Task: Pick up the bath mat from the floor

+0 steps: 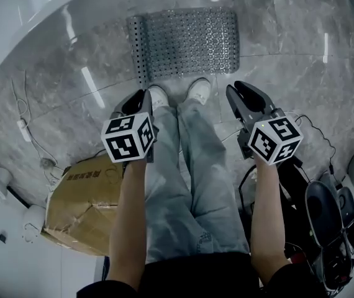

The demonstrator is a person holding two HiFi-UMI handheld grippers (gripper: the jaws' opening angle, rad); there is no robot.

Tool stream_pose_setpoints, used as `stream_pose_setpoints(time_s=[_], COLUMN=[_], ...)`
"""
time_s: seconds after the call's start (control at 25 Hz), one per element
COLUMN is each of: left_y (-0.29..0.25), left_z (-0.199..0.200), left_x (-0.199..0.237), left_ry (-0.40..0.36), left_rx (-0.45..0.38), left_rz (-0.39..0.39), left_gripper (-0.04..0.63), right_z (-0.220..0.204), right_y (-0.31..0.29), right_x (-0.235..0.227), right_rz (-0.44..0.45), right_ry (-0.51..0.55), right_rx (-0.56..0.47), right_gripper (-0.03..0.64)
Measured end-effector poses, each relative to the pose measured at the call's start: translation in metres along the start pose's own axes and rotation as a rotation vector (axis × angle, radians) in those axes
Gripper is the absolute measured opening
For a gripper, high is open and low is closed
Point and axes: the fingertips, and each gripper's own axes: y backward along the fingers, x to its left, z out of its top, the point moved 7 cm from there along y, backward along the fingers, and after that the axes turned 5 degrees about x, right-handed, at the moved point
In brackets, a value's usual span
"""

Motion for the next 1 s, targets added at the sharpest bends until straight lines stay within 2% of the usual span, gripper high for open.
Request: stream_pose_setpoints(time_s=[0.12, 0.36, 0.56, 0.72, 0.84, 1.0], left_y=[-0.018, -0.059, -0.082, -0.103, -0.128, -0.163], left_z=[-0.008, -0.012, -0.01, -0.012, -0.009, -0.008], left_x=[0.002, 0.007, 0.014, 0.02, 0.024, 0.036], left_ry=[-0.008, -0.013, -0.004, 0.006, 0.039, 0.099], left_rx=[0.034, 0.097, 0.152, 0.199, 0.211, 0.224], left_rz=[-0.002, -0.035, -0.031, -0.027, -0.017, -0.005], left_gripper=[0.072, 0.193, 0.224, 0.25, 0.285, 0.336], right_z=[-0.013, -0.03, -0.039, -0.04, -0.041, -0.052], right_y=[-0.012, -0.044, -0.069, -0.085, -0.1, -0.12], right_x=[-0.014, -0.042, -0.07, -0.083, -0.095, -0.115], right_rz=[-0.007, 0.012, -0.033, -0.005, 0.01, 0.0], right_ry=[-0.006, -0.034, -0.052, -0.125, -0.145, -0.132], right_rx=[0.021, 0.021, 0.048, 0.013, 0.046, 0.12], right_gripper=[0.112, 0.178, 0.243, 0.304, 0.37, 0.408])
